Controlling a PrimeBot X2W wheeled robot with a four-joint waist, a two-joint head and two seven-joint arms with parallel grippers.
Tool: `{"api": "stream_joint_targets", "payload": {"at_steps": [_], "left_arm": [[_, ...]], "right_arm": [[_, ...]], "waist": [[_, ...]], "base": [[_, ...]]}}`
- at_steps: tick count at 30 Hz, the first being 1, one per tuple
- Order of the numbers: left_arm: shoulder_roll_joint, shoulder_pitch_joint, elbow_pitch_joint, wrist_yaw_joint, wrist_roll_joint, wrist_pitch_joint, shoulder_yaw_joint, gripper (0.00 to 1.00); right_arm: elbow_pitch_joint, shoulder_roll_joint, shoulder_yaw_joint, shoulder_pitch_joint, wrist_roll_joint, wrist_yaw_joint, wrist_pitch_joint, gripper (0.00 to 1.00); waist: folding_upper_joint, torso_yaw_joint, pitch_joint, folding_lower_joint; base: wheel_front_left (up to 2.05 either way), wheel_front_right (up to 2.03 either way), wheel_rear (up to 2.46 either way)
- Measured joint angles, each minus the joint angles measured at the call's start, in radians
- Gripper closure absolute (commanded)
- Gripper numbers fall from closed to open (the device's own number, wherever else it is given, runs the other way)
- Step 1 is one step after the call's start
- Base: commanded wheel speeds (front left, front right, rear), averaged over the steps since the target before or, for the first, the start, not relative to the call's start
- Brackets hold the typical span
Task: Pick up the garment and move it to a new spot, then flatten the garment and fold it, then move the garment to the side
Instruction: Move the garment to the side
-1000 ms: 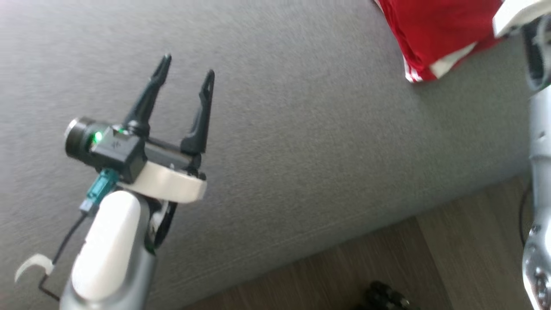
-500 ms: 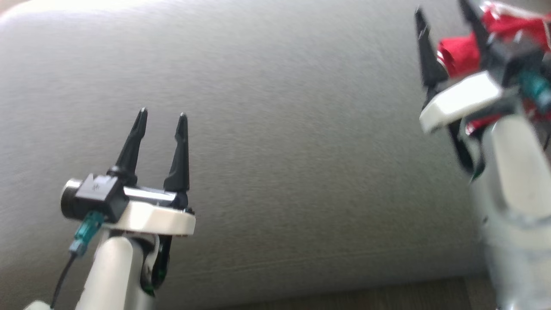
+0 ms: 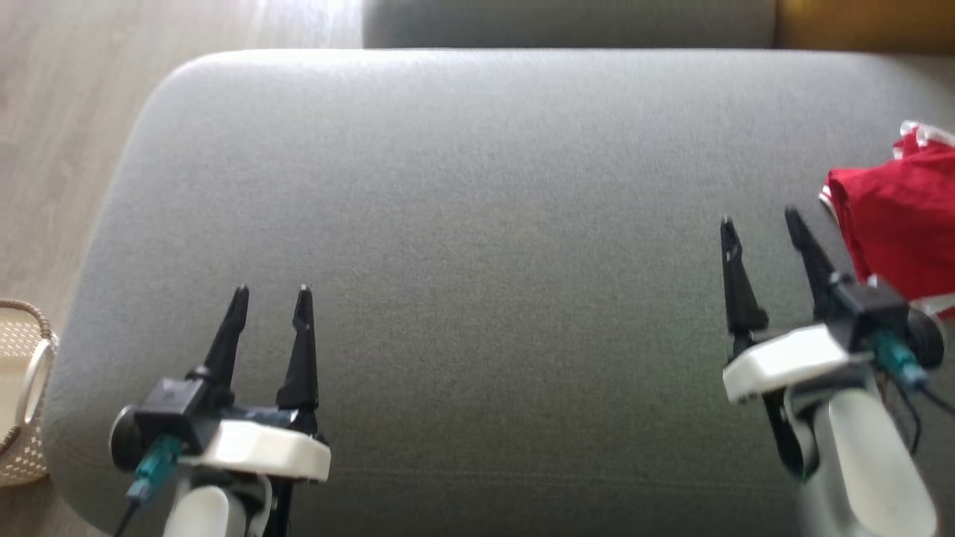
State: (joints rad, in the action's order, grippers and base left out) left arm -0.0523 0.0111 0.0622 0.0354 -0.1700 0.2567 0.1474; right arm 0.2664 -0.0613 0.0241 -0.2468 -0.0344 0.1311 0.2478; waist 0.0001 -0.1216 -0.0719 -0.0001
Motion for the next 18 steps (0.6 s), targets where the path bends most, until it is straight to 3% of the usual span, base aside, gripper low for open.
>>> {"api": "stream_joint_targets", "payload": {"at_steps": [8, 18], "left_arm": [[0.0, -0.069, 0.015, -0.021, 0.005, 0.0, 0.002, 0.0], [0.0, -0.07, 0.019, -0.028, -0.001, 0.0, 0.004, 0.0]], "right_arm": [[-0.057, 0.006, 0.005, 0.134, -0.038, 0.0, 0.003, 0.0], [-0.085, 0.008, 0.006, 0.159, -0.058, 0.0, 0.005, 0.0]], "waist": [[0.0, -0.004, 0.045, 0.0], [0.0, 0.02, 0.056, 0.0]], "base": [[0.0, 0.0, 0.0], [0.0, 0.0, 0.0]]}}
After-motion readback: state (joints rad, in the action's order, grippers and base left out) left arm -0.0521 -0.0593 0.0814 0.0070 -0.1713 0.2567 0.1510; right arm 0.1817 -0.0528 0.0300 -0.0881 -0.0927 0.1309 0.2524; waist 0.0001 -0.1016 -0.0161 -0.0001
